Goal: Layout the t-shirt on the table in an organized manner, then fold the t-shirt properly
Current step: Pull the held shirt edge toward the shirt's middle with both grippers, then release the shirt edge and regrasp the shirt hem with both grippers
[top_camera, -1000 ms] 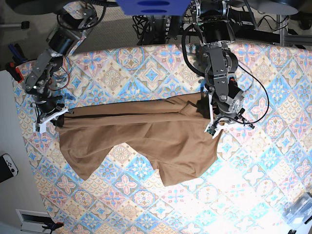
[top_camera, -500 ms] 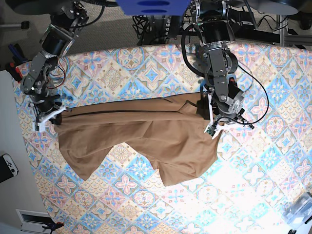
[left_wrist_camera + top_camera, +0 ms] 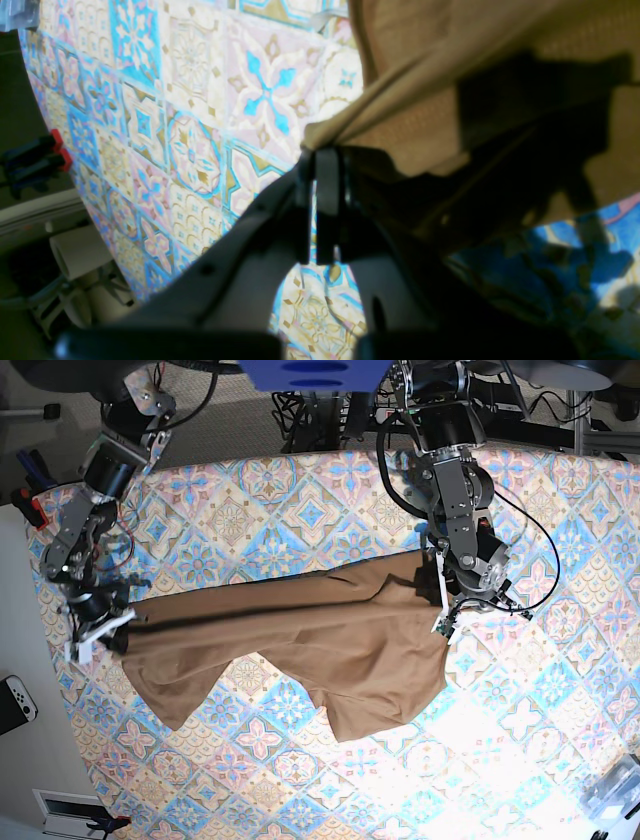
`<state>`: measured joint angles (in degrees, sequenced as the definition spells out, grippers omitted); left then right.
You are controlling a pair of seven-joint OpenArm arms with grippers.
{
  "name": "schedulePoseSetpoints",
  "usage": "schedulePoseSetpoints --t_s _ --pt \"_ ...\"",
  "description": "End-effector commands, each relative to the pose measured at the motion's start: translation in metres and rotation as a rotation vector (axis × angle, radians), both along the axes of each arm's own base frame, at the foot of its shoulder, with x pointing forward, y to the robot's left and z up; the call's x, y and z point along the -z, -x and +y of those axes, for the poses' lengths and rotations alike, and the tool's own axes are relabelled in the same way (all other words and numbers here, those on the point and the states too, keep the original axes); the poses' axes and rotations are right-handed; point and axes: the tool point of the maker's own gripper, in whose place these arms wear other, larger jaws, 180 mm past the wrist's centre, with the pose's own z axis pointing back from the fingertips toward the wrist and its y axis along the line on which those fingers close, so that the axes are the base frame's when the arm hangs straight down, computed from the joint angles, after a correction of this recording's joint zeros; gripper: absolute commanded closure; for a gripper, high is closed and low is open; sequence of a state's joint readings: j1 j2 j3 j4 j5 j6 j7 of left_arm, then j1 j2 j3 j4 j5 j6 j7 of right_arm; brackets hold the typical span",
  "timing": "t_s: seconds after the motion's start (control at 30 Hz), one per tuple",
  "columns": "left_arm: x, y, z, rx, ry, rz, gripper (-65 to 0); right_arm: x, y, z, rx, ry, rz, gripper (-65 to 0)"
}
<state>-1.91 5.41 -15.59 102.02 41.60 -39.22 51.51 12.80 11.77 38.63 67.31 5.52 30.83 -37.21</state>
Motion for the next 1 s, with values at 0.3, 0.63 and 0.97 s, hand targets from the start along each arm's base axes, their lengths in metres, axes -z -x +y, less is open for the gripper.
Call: schedulePoseSetpoints --t_s 0.3,0.63,0.97 --pt "-0.011 -0.007 0.001 -0.009 -0.009 -0.038 -8.6 -0.008 -0.016 0.018 -0.069 0.016 -0.03 -26.5" --pt "-0.054 -0.014 -0.006 -0.003 0.053 -0.195 -14.4 -0.061 -0.015 -0.025 0.047 0.064 -0.173 -28.0" --pt "-0.055 0.003 -0.012 0.008 0.094 -0.211 -24.4 -0.059 0.02 -0.056 0.141 0.09 -0.165 -28.0"
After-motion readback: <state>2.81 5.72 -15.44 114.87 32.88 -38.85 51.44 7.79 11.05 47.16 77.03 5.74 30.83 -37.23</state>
